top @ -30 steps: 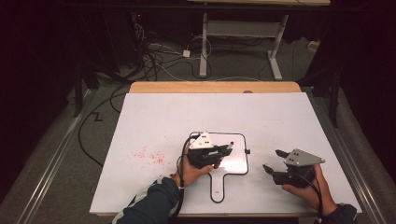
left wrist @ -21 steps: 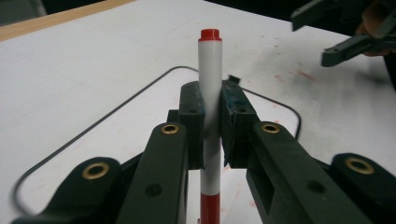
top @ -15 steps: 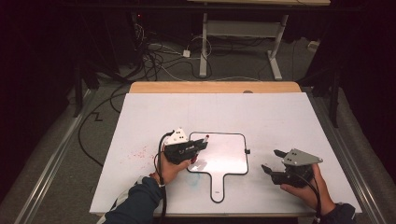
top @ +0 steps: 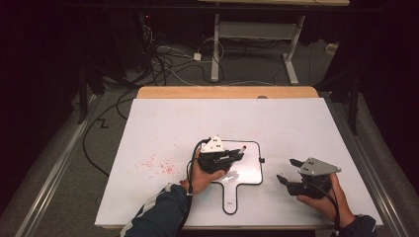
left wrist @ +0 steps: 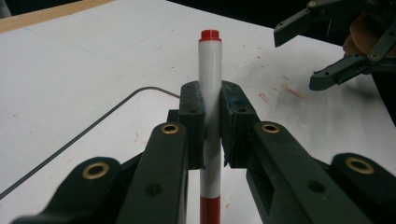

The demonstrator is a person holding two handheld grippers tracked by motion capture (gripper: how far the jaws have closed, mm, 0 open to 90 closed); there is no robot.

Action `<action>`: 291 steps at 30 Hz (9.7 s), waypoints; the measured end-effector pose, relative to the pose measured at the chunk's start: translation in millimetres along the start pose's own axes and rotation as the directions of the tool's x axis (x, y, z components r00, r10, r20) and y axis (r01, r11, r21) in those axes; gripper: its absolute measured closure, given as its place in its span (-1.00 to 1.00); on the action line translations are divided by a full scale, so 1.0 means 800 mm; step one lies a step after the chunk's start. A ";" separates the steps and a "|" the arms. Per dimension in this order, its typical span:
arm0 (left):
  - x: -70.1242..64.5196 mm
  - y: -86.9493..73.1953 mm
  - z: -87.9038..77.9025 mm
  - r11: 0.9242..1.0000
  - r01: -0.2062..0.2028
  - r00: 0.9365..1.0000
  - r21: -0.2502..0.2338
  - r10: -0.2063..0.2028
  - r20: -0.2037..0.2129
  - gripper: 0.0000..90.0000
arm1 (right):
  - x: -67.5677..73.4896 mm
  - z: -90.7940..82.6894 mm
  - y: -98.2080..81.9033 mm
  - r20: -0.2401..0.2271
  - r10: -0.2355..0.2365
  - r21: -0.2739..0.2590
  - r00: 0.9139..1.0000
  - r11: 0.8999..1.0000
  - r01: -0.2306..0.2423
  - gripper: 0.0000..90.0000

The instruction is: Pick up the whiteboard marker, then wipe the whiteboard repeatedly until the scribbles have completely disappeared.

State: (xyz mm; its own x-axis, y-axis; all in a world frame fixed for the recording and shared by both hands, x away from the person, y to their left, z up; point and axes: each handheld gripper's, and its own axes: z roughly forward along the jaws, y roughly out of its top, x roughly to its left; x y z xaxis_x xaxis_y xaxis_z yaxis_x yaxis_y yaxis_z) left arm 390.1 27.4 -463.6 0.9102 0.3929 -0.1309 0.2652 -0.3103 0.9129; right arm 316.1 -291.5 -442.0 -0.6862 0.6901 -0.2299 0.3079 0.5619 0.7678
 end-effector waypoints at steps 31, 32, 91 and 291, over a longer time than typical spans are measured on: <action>-0.015 0.018 0.044 0.999 -0.024 0.998 0.038 0.022 0.054 0.75 | -0.002 -0.003 0.000 0.007 0.004 -0.004 1.000 1.000 -0.004 -0.31; -0.018 0.020 0.049 0.999 -0.025 0.998 0.037 0.023 0.063 0.75 | -0.003 -0.004 -0.001 0.007 0.011 -0.004 1.000 1.000 -0.011 -0.31; -0.005 0.027 0.058 0.994 -0.001 0.999 0.112 -0.003 0.036 0.75 | -0.018 -0.015 -0.005 0.056 0.024 -0.011 0.998 1.000 -0.024 -0.31; -0.025 -0.083 -0.173 0.984 -0.003 0.919 0.176 0.072 -0.388 -0.48 | 0.070 0.132 0.117 -0.316 -0.090 -0.012 0.944 0.996 0.091 0.83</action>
State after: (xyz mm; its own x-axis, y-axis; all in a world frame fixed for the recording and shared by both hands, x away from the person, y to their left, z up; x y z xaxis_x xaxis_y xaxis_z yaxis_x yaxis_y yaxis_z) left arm 310.3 159.6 -467.8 0.7322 0.6744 0.0952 0.3148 -0.4591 0.8307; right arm 375.9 -152.0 -446.6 -0.8842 0.4570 -0.0970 0.2364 0.6168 0.7508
